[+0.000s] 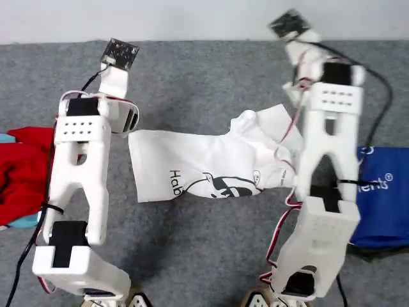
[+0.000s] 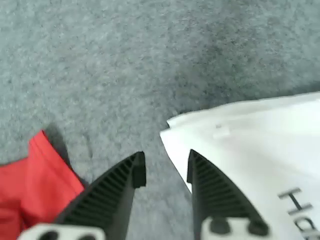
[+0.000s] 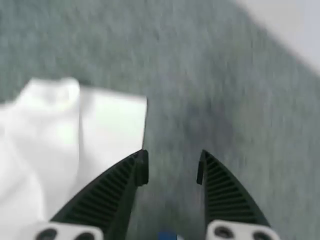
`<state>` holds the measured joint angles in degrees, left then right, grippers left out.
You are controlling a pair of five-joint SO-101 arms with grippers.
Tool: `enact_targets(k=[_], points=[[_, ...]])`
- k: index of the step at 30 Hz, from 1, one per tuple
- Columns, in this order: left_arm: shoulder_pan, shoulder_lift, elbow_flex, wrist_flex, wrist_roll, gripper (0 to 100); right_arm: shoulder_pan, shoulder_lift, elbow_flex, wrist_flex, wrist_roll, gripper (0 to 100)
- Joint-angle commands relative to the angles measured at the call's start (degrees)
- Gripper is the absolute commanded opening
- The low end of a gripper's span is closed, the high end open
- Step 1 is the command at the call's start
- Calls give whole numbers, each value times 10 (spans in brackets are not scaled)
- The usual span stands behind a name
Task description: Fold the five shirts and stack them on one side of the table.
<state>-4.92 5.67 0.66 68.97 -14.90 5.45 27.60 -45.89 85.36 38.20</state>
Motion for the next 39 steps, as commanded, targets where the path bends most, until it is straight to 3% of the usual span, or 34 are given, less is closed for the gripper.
enact_targets(k=[1,4,10,13,20,27,35,39], points=[[-4,-4,-37,57,-5,141,13,-55,-40,182,14,166],[4,-4,-36,135,-47,141,27,-106,49,177,2,156],[46,1,-28,318,-112,137,-13,-260,346,175,4,157],[46,-3,9,313,-110,137,-29,-334,483,158,4,157],[46,12,55,294,-112,137,-57,-418,739,-32,0,156],[47,20,55,294,-112,137,-52,-418,807,-168,-1,155],[49,39,55,294,-112,130,-52,-424,803,-169,1,155],[50,47,55,294,-113,88,-36,-424,751,-118,2,155]])
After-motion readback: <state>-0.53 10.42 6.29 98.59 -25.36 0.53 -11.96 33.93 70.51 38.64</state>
